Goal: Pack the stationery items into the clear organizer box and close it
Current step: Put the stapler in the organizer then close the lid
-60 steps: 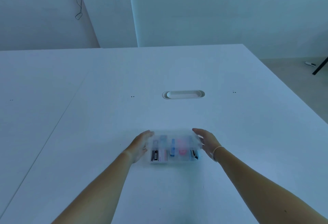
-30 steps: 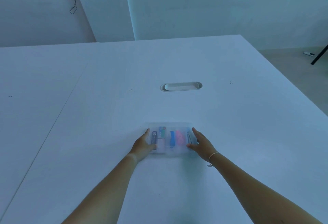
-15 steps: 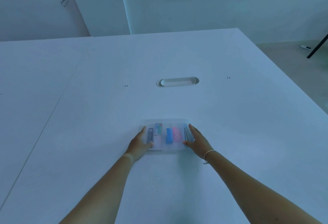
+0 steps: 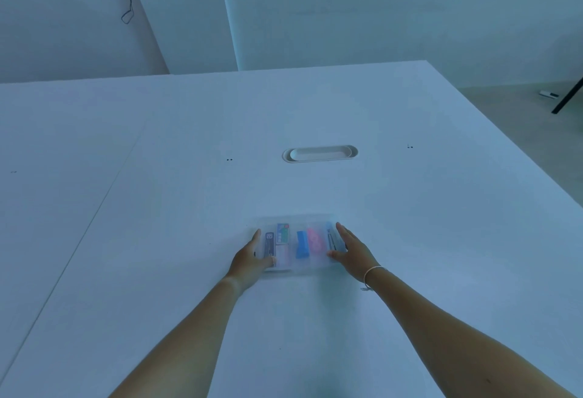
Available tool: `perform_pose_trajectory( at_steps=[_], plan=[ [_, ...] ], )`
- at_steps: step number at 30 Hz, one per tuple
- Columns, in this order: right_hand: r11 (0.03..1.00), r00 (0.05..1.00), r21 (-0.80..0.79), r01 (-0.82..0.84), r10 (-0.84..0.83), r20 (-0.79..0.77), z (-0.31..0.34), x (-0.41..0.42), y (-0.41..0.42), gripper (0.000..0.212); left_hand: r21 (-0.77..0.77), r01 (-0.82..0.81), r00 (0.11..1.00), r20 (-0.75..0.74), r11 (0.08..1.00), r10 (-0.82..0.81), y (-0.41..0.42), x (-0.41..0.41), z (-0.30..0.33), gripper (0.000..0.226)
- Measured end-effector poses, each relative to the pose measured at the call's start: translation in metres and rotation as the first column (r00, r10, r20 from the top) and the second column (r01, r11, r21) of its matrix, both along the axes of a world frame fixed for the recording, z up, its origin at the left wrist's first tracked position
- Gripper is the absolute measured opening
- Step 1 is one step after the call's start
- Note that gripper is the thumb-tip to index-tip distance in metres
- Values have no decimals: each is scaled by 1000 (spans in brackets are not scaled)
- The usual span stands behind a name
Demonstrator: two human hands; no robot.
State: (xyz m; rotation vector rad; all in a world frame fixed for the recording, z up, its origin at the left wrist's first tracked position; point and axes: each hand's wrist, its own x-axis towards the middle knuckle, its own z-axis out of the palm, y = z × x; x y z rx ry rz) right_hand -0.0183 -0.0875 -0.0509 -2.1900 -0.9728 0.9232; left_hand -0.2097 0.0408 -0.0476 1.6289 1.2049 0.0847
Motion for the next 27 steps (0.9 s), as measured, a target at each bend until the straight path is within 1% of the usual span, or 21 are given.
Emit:
perform_pose_trajectory(
  at_steps=[14, 27],
  plan=[
    [1000, 1000, -23, -13, 13, 11, 2, 13, 23, 72, 9, 9, 1000, -10, 1000, -9, 18, 12, 2, 81],
    [1000, 1000, -10, -15, 15, 4, 0, 15, 25, 72, 4, 0, 1000, -14, 1000, 0, 25, 15, -1, 80]
  ],
)
